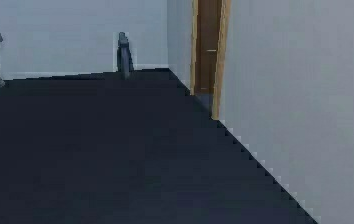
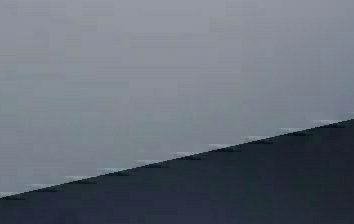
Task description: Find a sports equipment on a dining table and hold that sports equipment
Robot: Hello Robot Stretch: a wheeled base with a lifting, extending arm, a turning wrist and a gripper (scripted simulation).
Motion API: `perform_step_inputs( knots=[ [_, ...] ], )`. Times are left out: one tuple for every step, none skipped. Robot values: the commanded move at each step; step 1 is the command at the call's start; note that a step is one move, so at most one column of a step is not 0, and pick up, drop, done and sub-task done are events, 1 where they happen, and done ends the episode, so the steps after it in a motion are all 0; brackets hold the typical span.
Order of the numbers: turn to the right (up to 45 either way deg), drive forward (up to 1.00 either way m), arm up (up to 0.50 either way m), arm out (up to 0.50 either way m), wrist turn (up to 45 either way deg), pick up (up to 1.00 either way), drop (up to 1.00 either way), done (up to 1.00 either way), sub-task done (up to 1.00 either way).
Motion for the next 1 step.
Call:
perform_step_inputs(
  knots=[
    [0.0, 1.0, 0.0, 0.0, 0.0, 0.0, 0.0, 0.0, 0.0]
  ],
)
